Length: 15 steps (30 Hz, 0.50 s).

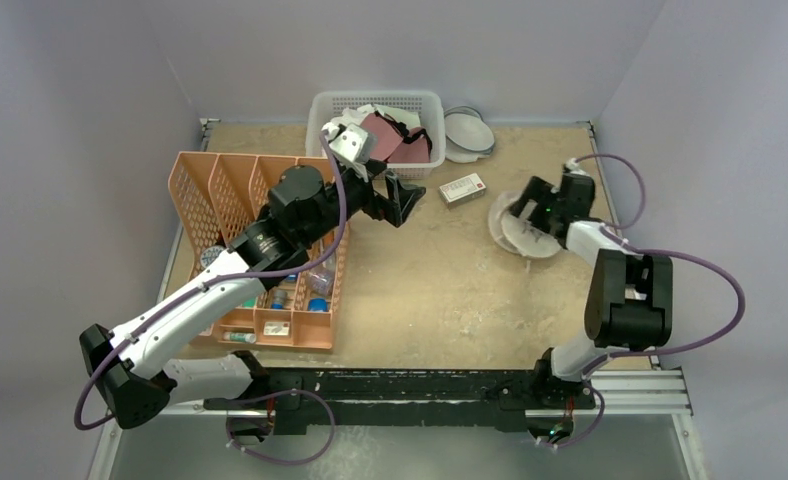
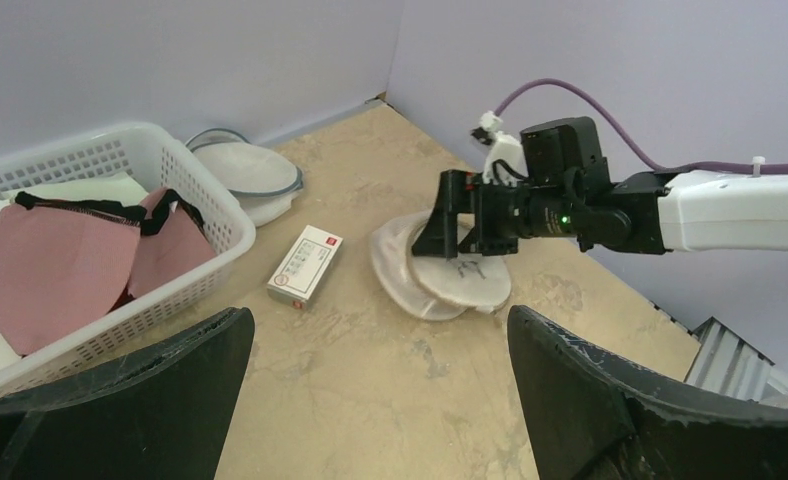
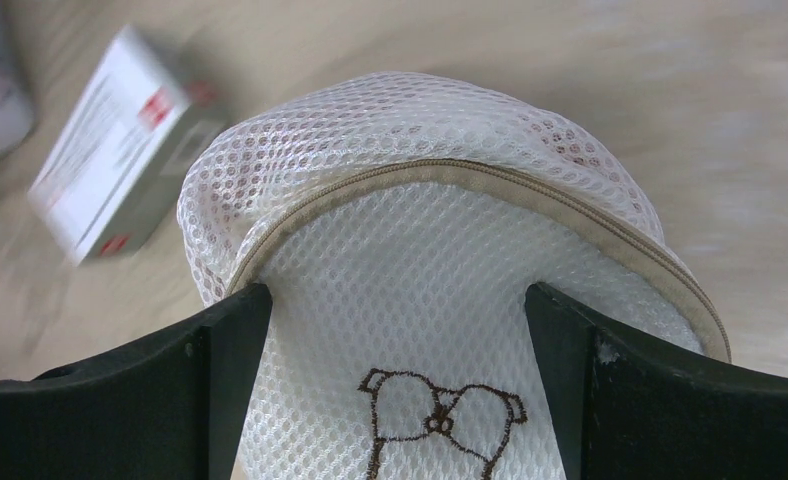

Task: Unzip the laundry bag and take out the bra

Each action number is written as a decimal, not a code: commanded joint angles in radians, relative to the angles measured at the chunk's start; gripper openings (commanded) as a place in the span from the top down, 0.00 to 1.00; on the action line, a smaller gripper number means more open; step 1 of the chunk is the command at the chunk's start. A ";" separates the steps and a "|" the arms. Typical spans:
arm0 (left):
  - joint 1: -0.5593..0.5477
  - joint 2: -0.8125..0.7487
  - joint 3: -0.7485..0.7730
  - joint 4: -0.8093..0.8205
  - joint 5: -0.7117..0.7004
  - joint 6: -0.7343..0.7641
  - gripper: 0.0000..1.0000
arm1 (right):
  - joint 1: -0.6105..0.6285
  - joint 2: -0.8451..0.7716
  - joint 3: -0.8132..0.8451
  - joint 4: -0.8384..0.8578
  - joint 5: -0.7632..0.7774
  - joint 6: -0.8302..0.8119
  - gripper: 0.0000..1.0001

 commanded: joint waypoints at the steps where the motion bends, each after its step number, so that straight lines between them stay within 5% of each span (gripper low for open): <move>1: -0.008 0.019 0.038 0.048 0.013 0.024 0.03 | 0.191 0.025 -0.023 -0.168 -0.151 -0.003 0.00; 10: -0.039 0.058 0.026 0.059 0.056 0.039 0.03 | 0.531 -0.030 0.004 -0.259 -0.280 -0.045 0.00; 15: -0.111 0.074 0.018 0.022 -0.004 0.117 0.04 | 0.568 -0.180 0.061 -0.249 -0.318 -0.052 0.00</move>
